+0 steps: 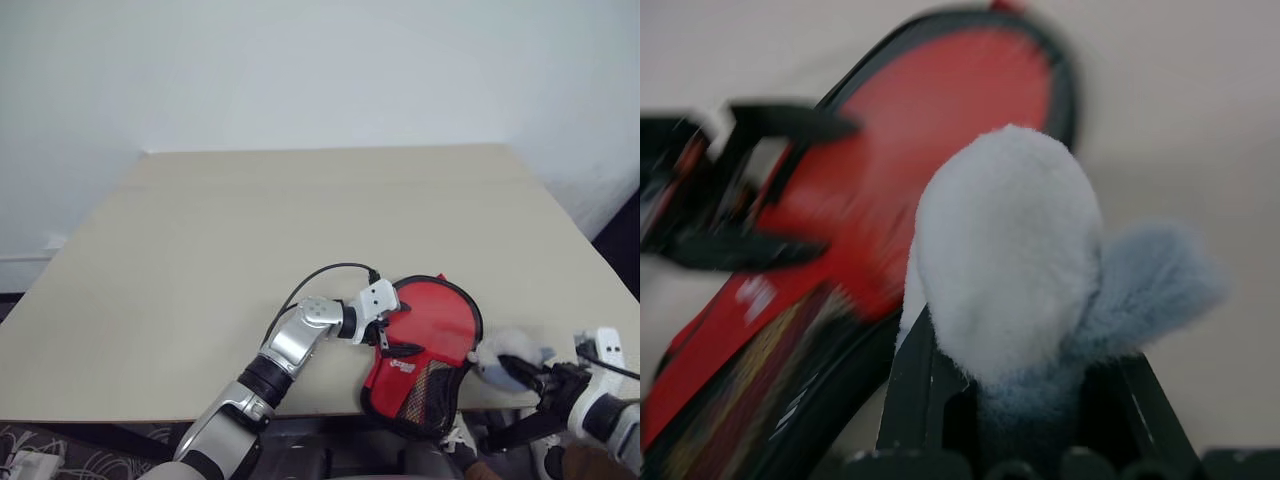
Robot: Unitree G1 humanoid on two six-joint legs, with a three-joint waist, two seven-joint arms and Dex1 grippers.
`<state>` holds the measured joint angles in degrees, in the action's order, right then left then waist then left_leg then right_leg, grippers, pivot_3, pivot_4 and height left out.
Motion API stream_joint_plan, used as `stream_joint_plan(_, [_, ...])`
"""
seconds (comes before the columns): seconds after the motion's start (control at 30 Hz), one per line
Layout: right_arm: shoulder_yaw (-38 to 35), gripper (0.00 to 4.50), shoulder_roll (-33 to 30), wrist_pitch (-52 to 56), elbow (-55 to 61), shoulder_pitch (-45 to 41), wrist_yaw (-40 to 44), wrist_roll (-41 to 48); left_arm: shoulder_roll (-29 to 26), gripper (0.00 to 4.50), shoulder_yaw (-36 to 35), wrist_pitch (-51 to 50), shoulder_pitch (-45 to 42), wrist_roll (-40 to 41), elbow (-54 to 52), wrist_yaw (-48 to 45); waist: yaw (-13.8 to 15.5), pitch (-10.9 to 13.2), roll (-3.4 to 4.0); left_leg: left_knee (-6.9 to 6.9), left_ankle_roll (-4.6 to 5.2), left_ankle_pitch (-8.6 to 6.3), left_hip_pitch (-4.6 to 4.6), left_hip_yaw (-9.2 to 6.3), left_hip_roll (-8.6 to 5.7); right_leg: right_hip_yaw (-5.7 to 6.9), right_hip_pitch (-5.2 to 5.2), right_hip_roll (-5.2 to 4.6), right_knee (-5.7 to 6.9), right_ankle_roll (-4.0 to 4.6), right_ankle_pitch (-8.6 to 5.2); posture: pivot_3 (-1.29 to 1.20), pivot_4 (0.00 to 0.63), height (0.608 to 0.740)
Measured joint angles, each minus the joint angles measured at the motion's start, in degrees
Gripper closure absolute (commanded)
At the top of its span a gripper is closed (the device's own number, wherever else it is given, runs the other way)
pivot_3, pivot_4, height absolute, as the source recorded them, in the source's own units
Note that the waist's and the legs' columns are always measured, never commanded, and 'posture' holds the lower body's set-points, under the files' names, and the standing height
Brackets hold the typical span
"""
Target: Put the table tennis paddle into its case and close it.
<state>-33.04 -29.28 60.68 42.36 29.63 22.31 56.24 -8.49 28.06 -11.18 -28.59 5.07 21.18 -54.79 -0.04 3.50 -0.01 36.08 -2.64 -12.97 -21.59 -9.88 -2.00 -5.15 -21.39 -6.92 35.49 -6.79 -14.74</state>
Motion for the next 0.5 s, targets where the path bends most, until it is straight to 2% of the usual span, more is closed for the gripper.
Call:
stream_joint_plan(0.2, [2.8, 4.04, 0.4, -5.6, 6.3, 11.2, 4.5, 0.0, 0.0, 0.00, 0.2, -0.1, 0.0, 0.0, -0.2, -0.5, 0.1, -0.1, -0.02, -0.03, 0.03, -0.12, -0.05, -0.03, 0.06, 0.10, 0.07, -0.01, -0.33, 0.00, 0.00, 0.00, 0.000, 0.740])
stream_joint_plan(0.5, [0.0, 4.07, -0.1, -14.5, 13.1, 27.9, 12.1, 0.7, 0.5, 0.00, 0.8, 0.1, -1.0, 0.0, 0.7, -2.3, 1.3, -0.3, -0.13, -0.03, 0.25, -0.45, -0.16, -0.03, 0.07, 0.14, 0.15, -0.05, -0.66, -0.04, -0.01, 0.00, 0.000, 0.740])
